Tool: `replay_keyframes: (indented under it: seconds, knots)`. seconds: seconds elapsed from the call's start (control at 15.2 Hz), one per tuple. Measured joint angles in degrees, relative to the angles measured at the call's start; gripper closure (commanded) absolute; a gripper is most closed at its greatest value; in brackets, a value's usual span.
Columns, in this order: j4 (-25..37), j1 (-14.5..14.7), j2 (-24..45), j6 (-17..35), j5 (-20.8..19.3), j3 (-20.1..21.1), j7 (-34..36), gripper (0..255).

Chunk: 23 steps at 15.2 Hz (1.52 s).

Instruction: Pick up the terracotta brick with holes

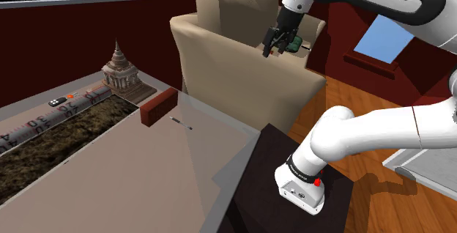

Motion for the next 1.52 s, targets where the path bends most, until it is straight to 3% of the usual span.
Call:
replay_keyframes:
  seconds: [0.2,0.79,1.25,1.52]
  knots:
    - [-0.92,-0.12,0.77,1.45,0.81,1.2,2.43,0]
    - [-4.18,-0.56,10.94,13.58,6.19,10.4,20.9,0]
    - [-0.79,-1.5,24.25,22.77,7.56,17.06,35.67,0]
    - [3.21,-2.29,32.92,26.95,6.41,19.78,43.89,0]
